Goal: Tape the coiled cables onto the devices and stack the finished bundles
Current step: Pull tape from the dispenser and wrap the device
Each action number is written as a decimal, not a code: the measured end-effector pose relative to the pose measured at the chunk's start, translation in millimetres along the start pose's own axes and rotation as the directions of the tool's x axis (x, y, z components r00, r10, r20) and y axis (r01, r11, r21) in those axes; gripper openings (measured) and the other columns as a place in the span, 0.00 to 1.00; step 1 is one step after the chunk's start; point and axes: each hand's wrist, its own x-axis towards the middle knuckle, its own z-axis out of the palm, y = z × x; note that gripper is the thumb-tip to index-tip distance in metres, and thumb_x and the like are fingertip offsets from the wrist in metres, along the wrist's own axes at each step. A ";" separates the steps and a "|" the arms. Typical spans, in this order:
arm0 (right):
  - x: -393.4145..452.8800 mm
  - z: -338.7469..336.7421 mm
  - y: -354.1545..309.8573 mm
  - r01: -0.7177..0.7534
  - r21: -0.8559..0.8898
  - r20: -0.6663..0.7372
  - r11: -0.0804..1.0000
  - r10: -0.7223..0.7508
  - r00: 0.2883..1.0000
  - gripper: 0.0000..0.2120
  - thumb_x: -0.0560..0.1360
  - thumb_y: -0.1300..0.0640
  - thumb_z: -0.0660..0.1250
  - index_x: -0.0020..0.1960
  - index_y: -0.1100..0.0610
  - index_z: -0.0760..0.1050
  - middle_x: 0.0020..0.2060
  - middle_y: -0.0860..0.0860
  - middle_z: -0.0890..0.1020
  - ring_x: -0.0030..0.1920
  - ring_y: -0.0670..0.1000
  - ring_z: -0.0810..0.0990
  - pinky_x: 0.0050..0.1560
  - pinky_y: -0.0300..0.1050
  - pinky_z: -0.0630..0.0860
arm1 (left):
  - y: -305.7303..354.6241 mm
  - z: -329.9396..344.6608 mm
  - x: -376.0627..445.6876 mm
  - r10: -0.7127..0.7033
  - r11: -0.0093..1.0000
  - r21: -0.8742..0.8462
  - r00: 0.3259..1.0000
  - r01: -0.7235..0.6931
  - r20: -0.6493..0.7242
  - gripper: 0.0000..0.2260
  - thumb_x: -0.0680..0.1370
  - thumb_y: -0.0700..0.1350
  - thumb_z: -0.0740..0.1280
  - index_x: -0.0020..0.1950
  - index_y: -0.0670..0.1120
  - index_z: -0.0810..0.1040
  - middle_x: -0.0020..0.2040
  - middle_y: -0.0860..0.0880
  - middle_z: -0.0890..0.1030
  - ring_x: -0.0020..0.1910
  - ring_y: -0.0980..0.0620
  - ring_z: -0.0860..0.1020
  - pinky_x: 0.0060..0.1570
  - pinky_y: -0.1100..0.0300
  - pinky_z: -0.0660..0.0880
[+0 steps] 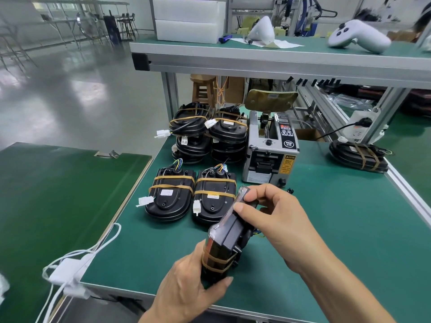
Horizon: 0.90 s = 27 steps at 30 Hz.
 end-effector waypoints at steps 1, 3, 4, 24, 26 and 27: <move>-1.0 0.0 1.1 0.004 -0.022 0.002 1.000 -0.004 1.000 0.15 0.64 0.41 0.78 0.46 0.46 0.80 0.45 0.44 0.85 0.44 0.45 0.79 0.51 0.44 0.74 | -0.4 0.0 0.0 0.004 1.000 -0.001 1.000 -0.004 -0.007 0.32 0.74 0.62 0.77 0.75 0.60 0.68 0.50 0.55 0.86 0.47 0.50 0.87 0.40 0.54 0.83; -3.4 0.4 1.6 0.027 -0.055 0.006 0.998 -0.027 1.000 0.15 0.64 0.41 0.78 0.46 0.45 0.78 0.45 0.41 0.85 0.48 0.43 0.80 0.51 0.38 0.71 | -1.0 -0.3 -0.6 0.001 1.000 -0.010 1.000 -0.001 -0.013 0.31 0.74 0.62 0.77 0.73 0.59 0.69 0.50 0.55 0.86 0.47 0.50 0.87 0.40 0.54 0.83; -4.1 0.7 2.1 0.035 -0.060 0.012 0.998 -0.034 0.999 0.15 0.65 0.42 0.78 0.46 0.45 0.78 0.46 0.40 0.85 0.49 0.42 0.80 0.50 0.34 0.71 | -1.2 -0.7 -0.8 -0.003 1.000 -0.013 1.000 0.003 -0.013 0.31 0.74 0.62 0.77 0.73 0.59 0.69 0.49 0.55 0.86 0.46 0.50 0.87 0.40 0.54 0.83; -1.0 8.1 7.4 -0.047 0.172 0.050 0.984 0.039 0.998 0.21 0.73 0.48 0.78 0.64 0.40 0.79 0.55 0.42 0.85 0.60 0.46 0.82 0.63 0.46 0.77 | 1.3 -1.2 -1.4 -0.063 0.997 -0.031 0.998 0.064 0.016 0.32 0.72 0.61 0.77 0.72 0.62 0.69 0.50 0.56 0.87 0.49 0.50 0.87 0.45 0.53 0.83; -3.0 9.1 8.1 -0.033 0.098 0.072 0.995 0.026 0.997 0.21 0.70 0.45 0.77 0.62 0.38 0.80 0.54 0.40 0.85 0.58 0.47 0.83 0.62 0.51 0.80 | 1.1 -1.3 -2.0 -0.059 0.998 -0.036 0.998 0.059 0.015 0.30 0.72 0.60 0.78 0.71 0.61 0.70 0.50 0.55 0.87 0.48 0.49 0.87 0.44 0.52 0.83; -3.3 9.0 8.4 -0.023 0.079 0.079 0.997 0.017 0.997 0.22 0.69 0.44 0.77 0.62 0.39 0.80 0.54 0.40 0.85 0.55 0.46 0.83 0.59 0.50 0.81 | 1.0 -1.1 -2.1 -0.063 0.997 -0.036 0.998 0.064 0.011 0.30 0.71 0.60 0.78 0.70 0.61 0.71 0.51 0.55 0.88 0.49 0.49 0.87 0.44 0.52 0.84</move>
